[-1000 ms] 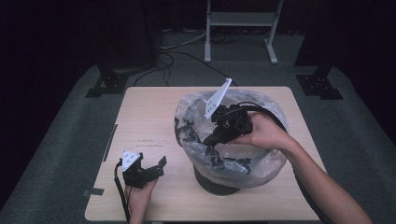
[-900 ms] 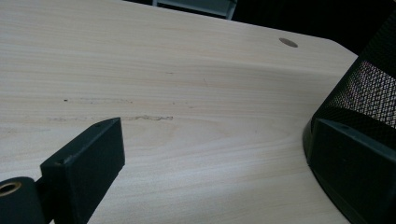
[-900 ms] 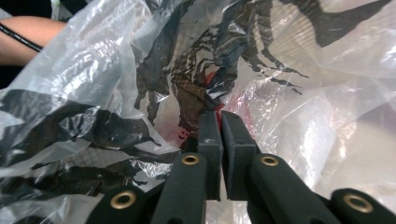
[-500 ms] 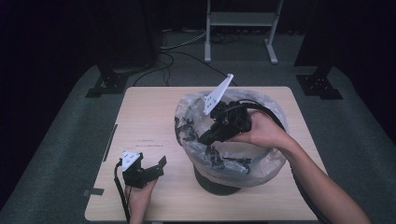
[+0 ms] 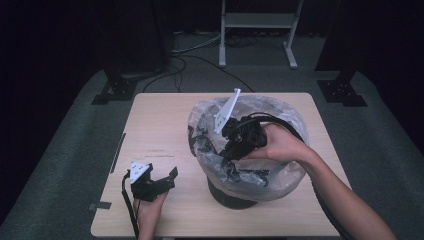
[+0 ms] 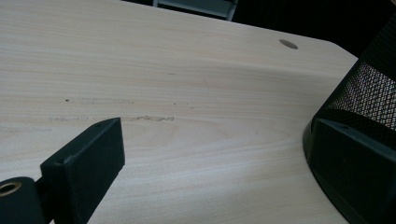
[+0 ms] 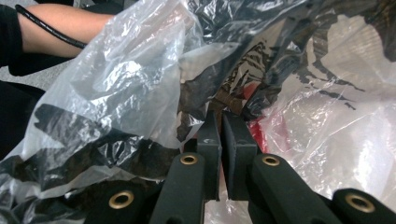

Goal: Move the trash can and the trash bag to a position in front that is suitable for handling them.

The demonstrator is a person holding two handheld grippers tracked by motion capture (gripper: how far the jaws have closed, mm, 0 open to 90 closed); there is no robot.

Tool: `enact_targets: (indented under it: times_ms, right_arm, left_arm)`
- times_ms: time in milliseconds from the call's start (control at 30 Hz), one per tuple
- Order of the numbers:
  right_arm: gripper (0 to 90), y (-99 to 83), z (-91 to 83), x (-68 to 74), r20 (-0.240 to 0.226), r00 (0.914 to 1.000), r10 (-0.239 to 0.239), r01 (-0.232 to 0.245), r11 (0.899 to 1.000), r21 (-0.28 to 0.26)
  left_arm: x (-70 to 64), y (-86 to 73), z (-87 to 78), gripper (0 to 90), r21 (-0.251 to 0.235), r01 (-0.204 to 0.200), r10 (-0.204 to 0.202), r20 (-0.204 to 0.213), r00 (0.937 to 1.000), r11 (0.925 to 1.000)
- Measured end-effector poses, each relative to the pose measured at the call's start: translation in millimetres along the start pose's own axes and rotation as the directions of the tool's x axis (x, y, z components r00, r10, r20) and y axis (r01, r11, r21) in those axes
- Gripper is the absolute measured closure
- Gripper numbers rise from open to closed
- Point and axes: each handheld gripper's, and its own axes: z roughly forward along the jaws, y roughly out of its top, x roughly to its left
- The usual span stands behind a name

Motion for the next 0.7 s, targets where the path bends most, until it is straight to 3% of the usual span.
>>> enact_targets:
  times_ms: [167,467,700]
  right_arm:
    - [86.1,-1.1,1.9,-0.1,0.005,1.0000,-0.001,0.001,1.000,0.019]
    - [76.4,-3.8,-9.0,-4.5,0.033,0.9992,0.022,-0.020,0.999,-0.031]
    - [74.5,-7.4,-17.6,-8.0,0.055,0.9976,0.042,-0.038,0.996,-0.077]
  left_arm:
    - [0.8,0.1,-0.5,3.0,-0.001,0.001,-0.001,-0.003,1.0000,1.0000]
    - [0.8,-0.3,-0.1,3.0,-0.001,0.004,-0.004,-0.004,1.0000,1.0000]
    - [0.8,-0.1,-0.4,3.0,-0.001,0.003,-0.003,-0.005,1.0000,1.0000]
